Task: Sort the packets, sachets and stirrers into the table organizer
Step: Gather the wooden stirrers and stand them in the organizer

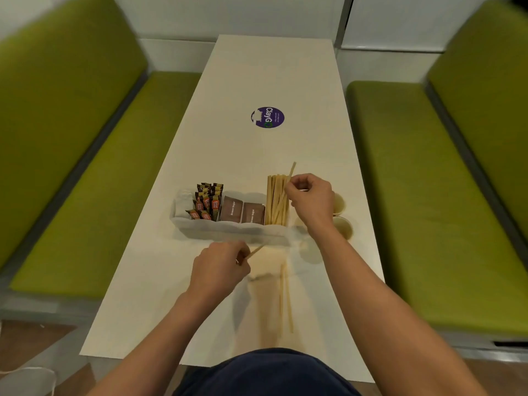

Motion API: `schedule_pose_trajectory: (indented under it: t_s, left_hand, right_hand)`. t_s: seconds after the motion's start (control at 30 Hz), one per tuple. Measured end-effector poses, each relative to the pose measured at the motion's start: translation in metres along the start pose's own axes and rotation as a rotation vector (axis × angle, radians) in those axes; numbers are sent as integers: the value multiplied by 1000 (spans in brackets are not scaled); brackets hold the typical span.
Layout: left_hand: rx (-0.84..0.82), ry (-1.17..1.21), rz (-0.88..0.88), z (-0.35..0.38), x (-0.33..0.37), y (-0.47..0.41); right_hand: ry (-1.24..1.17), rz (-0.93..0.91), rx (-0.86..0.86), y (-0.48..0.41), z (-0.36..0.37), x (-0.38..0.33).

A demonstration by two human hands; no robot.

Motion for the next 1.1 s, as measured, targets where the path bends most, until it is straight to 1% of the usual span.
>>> schedule_pose_trajectory:
  t_s: [0.1, 0.17, 0.27, 0.33, 0.5, 0.63, 0.77, 0.9, 1.0, 1.1]
  left_hand:
    - [124, 344, -10, -36, 10, -6]
    - [221, 518, -10, -57, 19, -18]
    - [361, 662, -30, -74, 30, -46]
    - [399, 699, -28, -74, 37, -66]
    - [395, 740, -26, -58, 55, -96]
    - [325, 740, -90, -34, 55, -104]
    - [261, 643, -118, -11, 51, -100]
    - [193, 517, -69, 2, 52, -104]
    - [196, 411, -27, 5, 52, -105]
    - [176, 373, -8, 5, 51, -104]
  right_hand:
    - [70, 6, -35, 2, 9, 13]
    - [129, -15, -41, 4, 12, 17]
    - [193, -38, -30, 7, 14, 21]
    - [223, -30, -13, 9, 14, 25]
    - [273, -46, -13, 12, 11, 29]
    - [267, -84, 1, 15, 9, 28]
    - [246, -89, 3, 18, 9, 27]
    - [227, -88, 2, 21, 12, 27]
    - [175, -36, -17, 19, 18, 26]
    - [142, 42, -66, 16, 25, 26]
Point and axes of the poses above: each hand's wrist, its own y-axis away from the middle knuckle, its own z-axis out of the palm, x = y × z, the point moved 6 cm from there along -y, towards the middle knuckle, and after that the axes turned 5 degrees about y, right-handed, at the moved point
